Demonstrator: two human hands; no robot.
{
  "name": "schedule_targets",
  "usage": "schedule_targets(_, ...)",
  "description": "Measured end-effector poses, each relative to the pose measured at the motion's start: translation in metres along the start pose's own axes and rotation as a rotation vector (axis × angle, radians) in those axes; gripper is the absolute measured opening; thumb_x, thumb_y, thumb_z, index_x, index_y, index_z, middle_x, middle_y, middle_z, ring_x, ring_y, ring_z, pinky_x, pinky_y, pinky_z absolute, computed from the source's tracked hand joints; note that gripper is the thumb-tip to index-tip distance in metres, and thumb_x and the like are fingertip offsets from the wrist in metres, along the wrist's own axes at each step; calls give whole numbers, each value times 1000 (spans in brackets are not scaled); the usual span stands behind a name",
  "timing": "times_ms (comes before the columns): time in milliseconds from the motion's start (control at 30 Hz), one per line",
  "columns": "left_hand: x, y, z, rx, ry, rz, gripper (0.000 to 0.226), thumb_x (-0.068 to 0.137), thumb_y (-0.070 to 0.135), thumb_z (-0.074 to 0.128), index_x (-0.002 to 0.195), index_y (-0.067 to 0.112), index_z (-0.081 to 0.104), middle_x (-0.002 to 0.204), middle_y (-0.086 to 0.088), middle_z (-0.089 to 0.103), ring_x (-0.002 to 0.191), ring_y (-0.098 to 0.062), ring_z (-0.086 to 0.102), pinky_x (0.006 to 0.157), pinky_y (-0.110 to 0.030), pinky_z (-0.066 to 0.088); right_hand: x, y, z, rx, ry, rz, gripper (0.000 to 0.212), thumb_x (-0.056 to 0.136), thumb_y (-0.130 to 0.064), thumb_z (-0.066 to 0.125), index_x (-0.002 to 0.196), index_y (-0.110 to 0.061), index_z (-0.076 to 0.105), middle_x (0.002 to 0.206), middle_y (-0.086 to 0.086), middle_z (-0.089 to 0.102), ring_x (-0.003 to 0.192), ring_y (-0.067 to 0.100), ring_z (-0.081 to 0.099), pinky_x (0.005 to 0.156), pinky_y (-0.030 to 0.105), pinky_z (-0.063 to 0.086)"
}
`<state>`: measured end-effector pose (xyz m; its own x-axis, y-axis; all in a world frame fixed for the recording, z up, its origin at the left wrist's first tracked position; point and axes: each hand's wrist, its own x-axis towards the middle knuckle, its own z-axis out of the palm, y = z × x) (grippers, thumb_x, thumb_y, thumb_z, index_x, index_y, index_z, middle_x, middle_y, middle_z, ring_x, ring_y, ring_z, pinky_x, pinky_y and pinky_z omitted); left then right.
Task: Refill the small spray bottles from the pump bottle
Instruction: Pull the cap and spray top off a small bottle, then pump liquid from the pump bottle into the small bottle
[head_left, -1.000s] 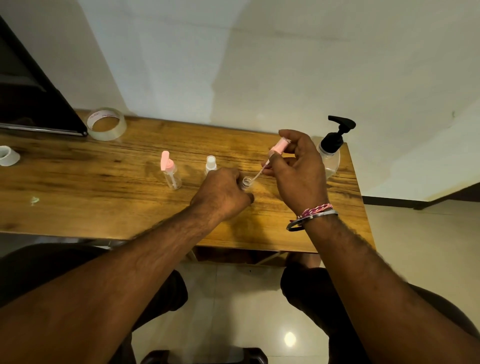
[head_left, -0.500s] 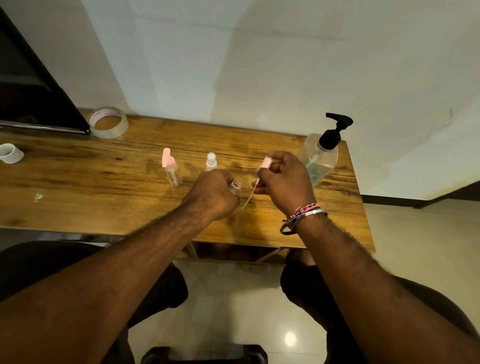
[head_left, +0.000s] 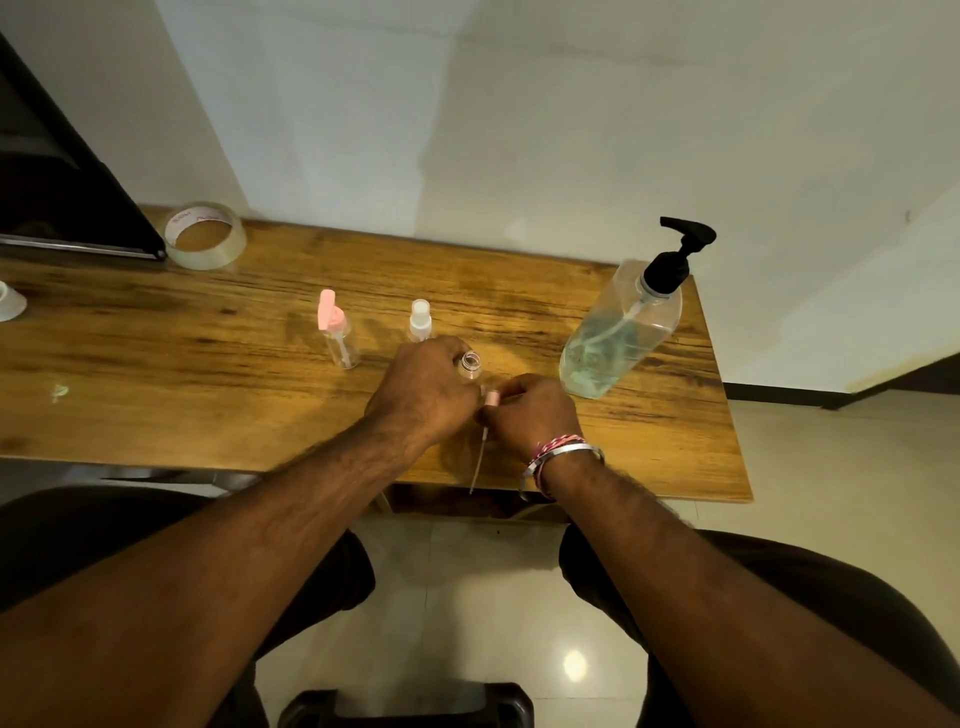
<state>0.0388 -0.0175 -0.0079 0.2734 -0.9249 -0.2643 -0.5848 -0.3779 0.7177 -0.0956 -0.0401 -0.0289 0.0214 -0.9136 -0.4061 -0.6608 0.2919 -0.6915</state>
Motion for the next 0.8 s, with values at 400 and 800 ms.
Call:
schedule_targets(400,2,2,7,10,29,12,44,94,23,78,136,21,65,120,2,71,95,-8,64,61,-14,40,3,0,5,-75,102,-37,23,82,-33,80,97,-15,75,91,3,76,84,22,73,77,41,63)
schedule_targets(800,-8,16,3,59,83,82,38,93,26,77,129,22,69,112,5,73,101,-14,68,88,-37,62,1,2,-1,-102,112,-91,29,88,-32,75,106,-9,73,97,9,75,90,25,71,76,35,60)
